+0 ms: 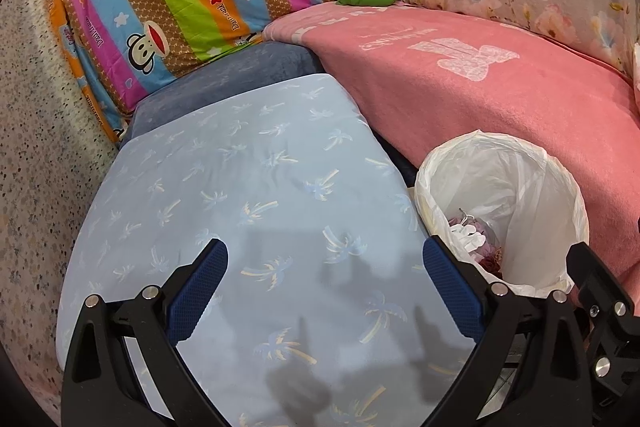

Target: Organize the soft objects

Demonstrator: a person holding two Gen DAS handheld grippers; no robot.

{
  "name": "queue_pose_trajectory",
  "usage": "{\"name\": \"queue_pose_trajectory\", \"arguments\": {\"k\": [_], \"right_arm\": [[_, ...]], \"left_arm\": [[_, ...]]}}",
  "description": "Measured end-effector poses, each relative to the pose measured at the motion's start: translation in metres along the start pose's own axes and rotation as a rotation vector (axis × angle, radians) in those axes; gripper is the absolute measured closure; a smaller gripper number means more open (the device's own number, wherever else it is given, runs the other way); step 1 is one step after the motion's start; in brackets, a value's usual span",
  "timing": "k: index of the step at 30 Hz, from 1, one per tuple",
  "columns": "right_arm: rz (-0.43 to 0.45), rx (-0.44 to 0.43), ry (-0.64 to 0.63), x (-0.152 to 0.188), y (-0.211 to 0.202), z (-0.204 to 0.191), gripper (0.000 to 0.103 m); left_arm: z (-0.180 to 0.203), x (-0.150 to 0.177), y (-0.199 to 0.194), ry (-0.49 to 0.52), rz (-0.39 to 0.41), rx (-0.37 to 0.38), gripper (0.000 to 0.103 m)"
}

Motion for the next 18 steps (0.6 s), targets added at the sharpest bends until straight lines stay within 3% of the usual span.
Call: {"name": "queue_pose_trajectory", "arguments": {"k": [18], "right_arm": [[-0.005,-0.005,0.001,0.0023,0.003,0.0001,0.005]], "left_arm": [[0.0002,0.0042,0.0019,-0.005,-0.003,-0.009,0.009]]}}
Point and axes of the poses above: each gripper's, at about its wrist camera, not at the fingertips, and y roughly the way its jaws point, z to its right, x to its underside, the point moved 5 cm from there along y, roughly the way its jaws point, and after that the axes turned 14 degrees about -y, right-handed, at the moved point
